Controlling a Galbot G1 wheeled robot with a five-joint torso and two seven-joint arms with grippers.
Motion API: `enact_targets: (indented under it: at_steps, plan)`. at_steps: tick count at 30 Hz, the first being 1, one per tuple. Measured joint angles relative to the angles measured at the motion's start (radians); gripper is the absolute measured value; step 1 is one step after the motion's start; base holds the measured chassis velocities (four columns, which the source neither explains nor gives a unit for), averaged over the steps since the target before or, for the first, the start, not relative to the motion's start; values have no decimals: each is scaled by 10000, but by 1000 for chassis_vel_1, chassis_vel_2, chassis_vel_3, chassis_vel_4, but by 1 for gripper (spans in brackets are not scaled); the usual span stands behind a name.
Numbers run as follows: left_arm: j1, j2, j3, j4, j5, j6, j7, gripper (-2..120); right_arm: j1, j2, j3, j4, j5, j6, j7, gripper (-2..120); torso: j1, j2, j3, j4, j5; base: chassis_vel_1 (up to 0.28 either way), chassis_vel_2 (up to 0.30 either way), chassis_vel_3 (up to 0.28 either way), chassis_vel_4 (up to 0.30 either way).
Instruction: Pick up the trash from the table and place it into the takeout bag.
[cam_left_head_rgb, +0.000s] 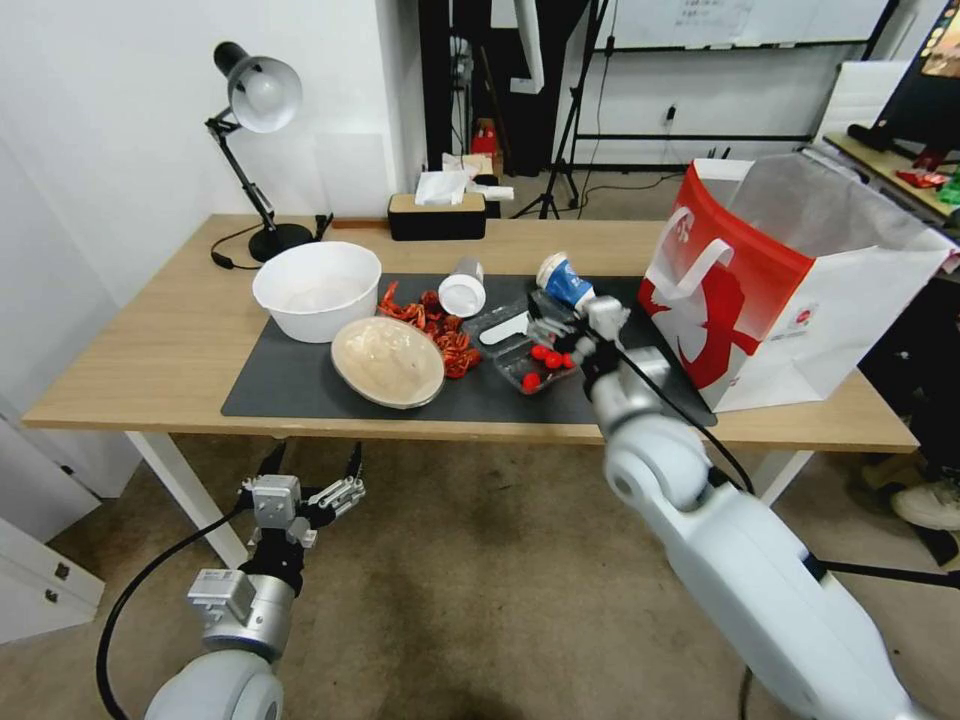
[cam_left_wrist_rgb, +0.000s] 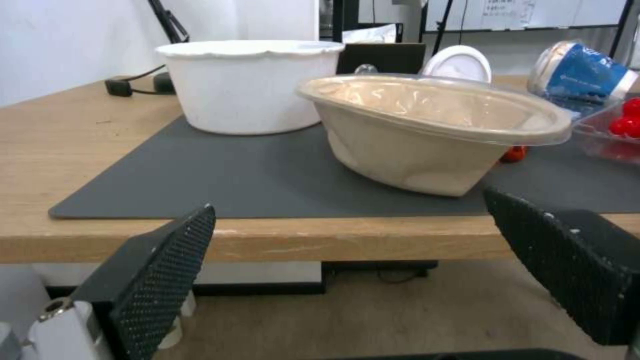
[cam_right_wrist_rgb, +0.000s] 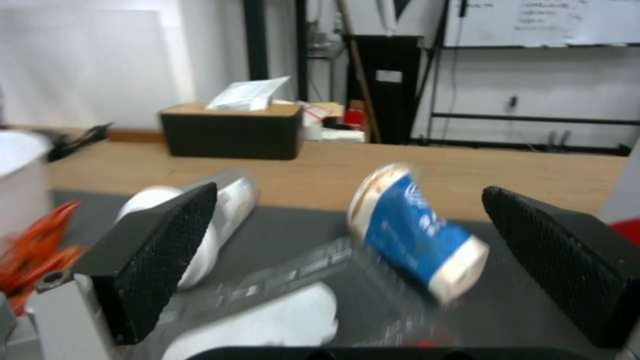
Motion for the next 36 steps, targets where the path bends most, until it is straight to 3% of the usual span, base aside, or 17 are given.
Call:
enact_targets:
  at_steps: [6,15,27,36]
  plan:
    - [-31,-3,-12,36,0,-5,-4,100,1463,370,-361,-1208,520,-668,694,100,0,1,-1,0,-3,0,0,0,0]
    - [-82,17,1,58,-17,-6,-2,100,2514,530,-610,-2302,1093,-1484,1060,100,-2,1,-2,-2,-2,0,0,0,0]
    - [-90,71,-25,62,-89,-6,-6,100,4412,972,-1315,-4778,1601,-2937,737,100,-1,2,-2,0,-4,0,0,0,0]
    - [-100,78,-10,59,-93,1,-7,100,5211,1038,-1581,-6013,1698,-3276,64,100,-1,2,-1,-2,-2,0,0,0,0]
